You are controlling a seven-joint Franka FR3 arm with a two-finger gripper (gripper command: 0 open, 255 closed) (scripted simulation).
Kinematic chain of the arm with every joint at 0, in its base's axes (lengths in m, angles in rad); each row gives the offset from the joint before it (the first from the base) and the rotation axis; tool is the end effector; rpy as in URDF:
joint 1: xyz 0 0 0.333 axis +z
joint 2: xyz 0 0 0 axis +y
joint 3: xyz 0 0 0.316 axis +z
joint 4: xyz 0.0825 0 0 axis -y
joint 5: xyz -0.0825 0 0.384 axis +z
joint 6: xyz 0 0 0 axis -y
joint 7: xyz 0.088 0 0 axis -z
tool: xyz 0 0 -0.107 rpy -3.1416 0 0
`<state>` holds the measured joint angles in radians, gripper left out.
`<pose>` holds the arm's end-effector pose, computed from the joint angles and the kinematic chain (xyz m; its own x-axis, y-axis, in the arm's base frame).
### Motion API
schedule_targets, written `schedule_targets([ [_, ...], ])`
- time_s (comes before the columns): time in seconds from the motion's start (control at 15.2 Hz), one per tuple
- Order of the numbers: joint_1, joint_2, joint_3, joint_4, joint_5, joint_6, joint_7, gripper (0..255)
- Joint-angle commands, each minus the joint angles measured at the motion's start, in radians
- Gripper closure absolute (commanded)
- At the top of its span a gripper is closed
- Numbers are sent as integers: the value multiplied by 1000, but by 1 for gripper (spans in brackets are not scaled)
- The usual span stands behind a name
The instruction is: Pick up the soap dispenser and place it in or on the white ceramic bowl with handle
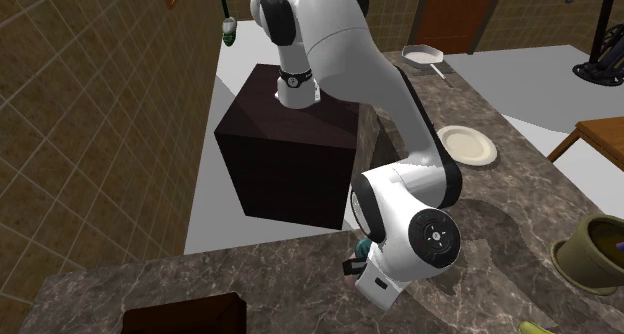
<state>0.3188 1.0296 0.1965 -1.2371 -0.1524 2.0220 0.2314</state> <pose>0.6488 0.3194 0.1253 0.9324 0.2797 -0.2288 0.2880 -0.9576 0.0029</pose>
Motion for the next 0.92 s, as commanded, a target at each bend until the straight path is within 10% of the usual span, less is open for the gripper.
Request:
schedule_targets([
  [0.0, 1, 5, 0, 1, -1, 5, 1, 0],
  [0.46, 1, 5, 0, 1, -1, 5, 1, 0],
  [0.53, 1, 5, 0, 1, -1, 5, 1, 255],
  [0.86, 1, 4, 0, -1, 0, 6, 1, 255],
])
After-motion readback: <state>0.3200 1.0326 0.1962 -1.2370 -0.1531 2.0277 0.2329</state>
